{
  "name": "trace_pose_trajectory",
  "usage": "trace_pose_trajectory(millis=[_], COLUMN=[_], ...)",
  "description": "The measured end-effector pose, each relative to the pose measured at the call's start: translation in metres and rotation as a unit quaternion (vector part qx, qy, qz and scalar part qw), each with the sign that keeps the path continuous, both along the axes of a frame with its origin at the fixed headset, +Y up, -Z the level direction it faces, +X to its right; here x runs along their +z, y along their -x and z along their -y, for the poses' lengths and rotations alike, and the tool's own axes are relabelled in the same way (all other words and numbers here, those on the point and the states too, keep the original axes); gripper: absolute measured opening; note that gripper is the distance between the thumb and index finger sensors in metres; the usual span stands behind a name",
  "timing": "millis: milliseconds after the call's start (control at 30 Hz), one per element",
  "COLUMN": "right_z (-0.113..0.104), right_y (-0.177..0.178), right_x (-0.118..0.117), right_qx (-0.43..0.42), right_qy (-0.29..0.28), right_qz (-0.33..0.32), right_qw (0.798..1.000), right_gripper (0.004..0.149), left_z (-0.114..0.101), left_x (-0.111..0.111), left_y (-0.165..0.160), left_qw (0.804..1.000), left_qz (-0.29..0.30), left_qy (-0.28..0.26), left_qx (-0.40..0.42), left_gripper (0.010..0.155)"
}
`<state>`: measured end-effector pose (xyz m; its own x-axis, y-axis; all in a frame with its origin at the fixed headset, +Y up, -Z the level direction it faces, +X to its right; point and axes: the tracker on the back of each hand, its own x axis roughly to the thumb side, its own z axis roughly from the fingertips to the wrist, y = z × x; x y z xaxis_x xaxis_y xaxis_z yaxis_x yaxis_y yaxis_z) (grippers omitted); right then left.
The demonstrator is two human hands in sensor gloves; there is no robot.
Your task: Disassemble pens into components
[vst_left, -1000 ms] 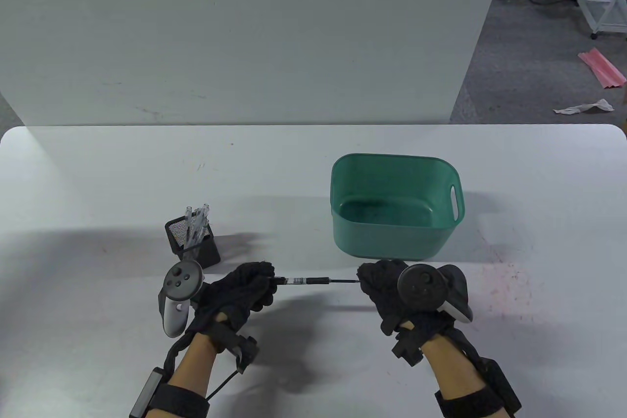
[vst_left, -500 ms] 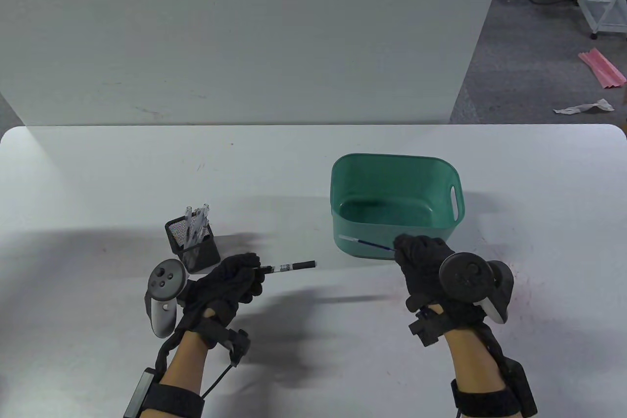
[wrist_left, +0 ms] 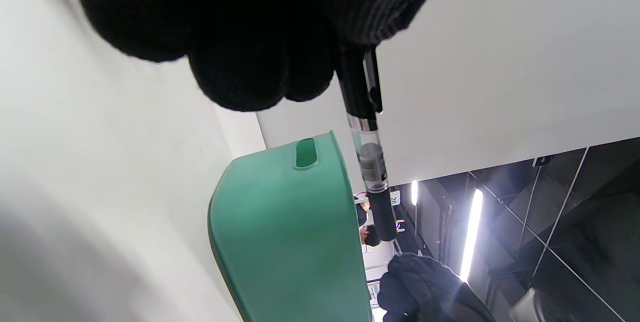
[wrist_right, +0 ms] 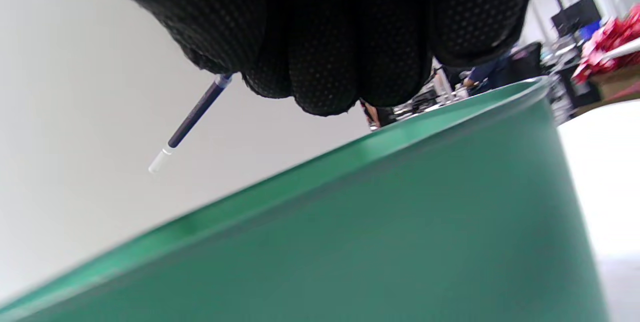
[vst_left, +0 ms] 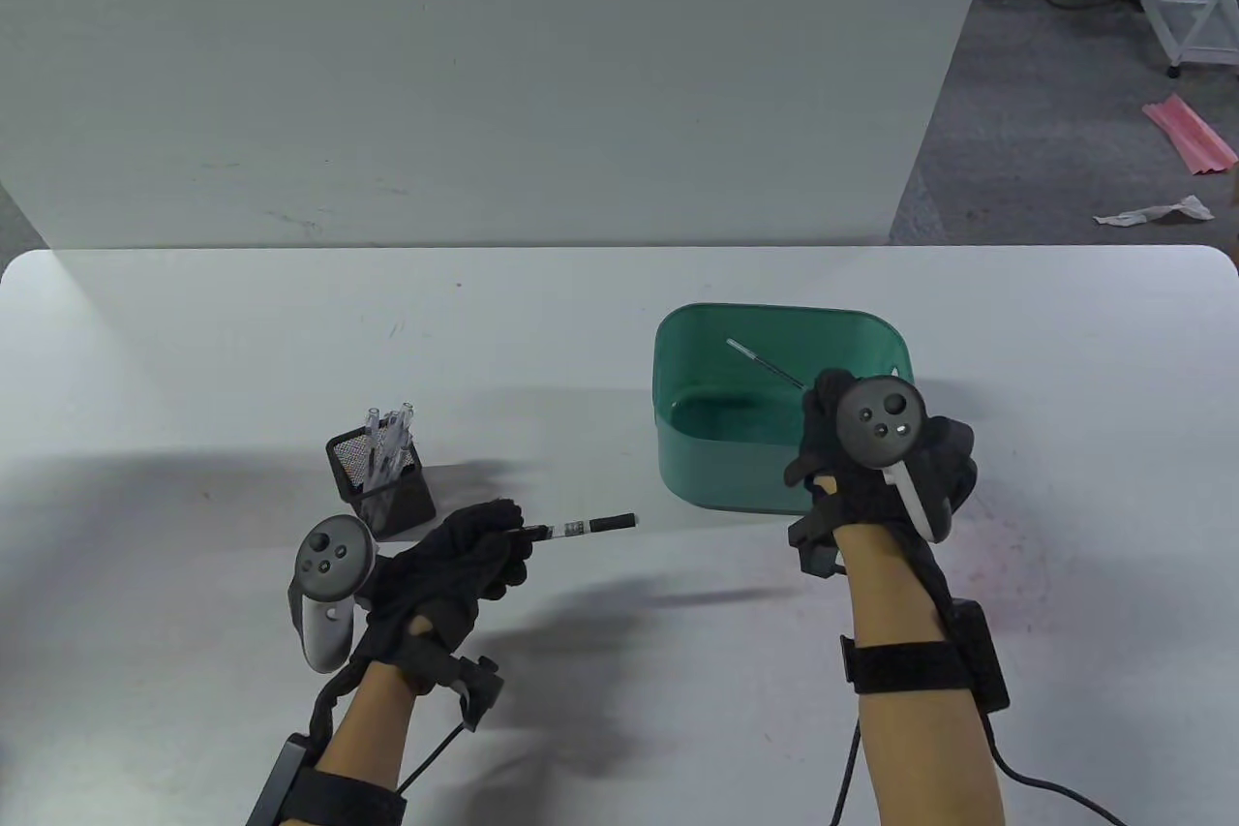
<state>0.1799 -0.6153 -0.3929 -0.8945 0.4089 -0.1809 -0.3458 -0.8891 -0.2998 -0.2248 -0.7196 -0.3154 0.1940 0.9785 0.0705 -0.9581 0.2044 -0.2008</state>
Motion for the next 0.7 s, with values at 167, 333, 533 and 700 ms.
trace_pose_trajectory(millis=[167, 333, 533, 700], right_z=[0.000, 0.001, -0.011, -0.015], right_y=[0.012, 0.019, 0.029, 0.038], right_x=[-0.020, -0.025, -0.007, 0.028], right_qx=[0.019, 0.014, 0.031, 0.040], right_qy=[0.058, 0.088, 0.051, -0.010], right_qz=[0.027, 0.019, -0.050, -0.134], right_qw=[0.998, 0.996, 0.997, 0.990], right_gripper=[0.040, 0.050, 0.051, 0.051], left_z=[0.000, 0.000, -0.001, -0.001], left_x=[0.000, 0.000, -0.001, -0.001], left_y=[0.001, 0.003, 0.003, 0.002], left_qw=[1.000, 1.000, 1.000, 1.000], left_qz=[-0.004, -0.008, -0.006, -0.008], left_qy=[0.003, 0.007, 0.006, 0.006], left_qx=[0.000, 0.008, 0.011, 0.005], left_gripper=[0.043, 0.044, 0.044, 0.044])
